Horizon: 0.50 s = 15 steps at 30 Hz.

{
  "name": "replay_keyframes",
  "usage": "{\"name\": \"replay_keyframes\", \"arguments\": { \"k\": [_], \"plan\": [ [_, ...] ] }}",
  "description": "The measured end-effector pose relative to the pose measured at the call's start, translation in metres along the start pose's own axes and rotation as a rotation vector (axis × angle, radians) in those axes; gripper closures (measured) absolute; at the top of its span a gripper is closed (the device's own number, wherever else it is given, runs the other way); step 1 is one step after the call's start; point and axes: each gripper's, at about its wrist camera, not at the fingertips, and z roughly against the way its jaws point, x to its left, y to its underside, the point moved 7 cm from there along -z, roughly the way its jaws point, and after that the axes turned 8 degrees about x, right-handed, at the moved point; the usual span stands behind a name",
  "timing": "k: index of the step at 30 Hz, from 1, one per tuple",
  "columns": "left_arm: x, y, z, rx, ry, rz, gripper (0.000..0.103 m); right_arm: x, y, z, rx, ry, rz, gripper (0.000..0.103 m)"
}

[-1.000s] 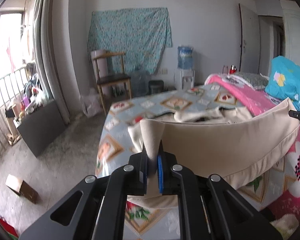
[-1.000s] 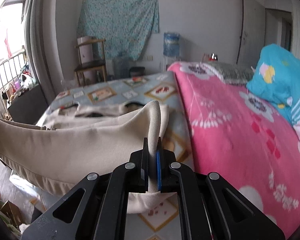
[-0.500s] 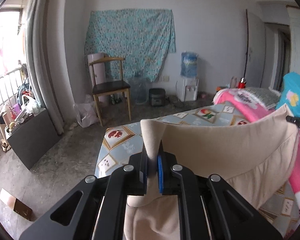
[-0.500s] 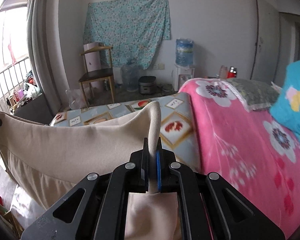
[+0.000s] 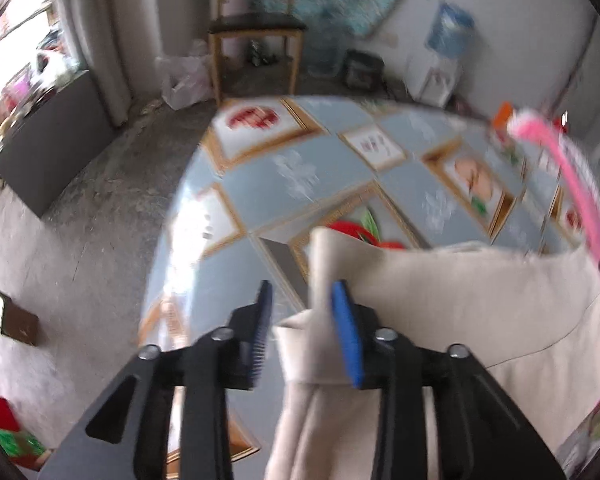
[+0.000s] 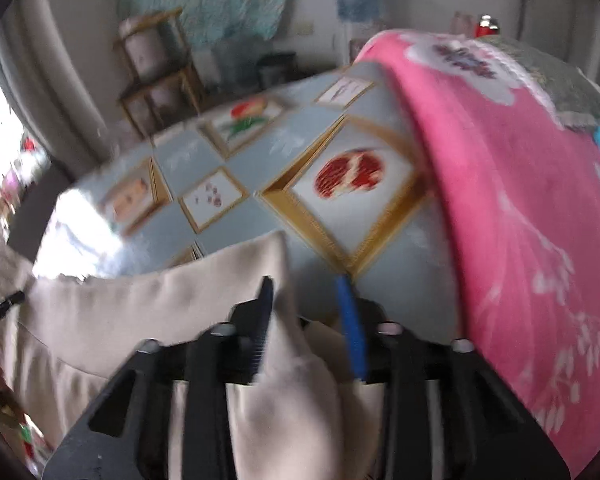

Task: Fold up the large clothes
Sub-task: 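Open both grippers and release the folded jacket onto the table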

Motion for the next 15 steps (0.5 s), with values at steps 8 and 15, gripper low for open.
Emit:
{"name": "replay_keyframes", "arguments": {
  "k": [8,15],
  "plan": [
    [-0.009,0.047,0.093,-0.126,0.019,-0.067,0.037,0.000,0.075,0.113,-0.128,-0.026,-0.018,0.016],
    [-0.083,0.145,0.146,-0.175,0.089,-0.253,0.014,0.057,0.179,0.148,-0.150,0.008,0.071,0.007]
  ]
}}
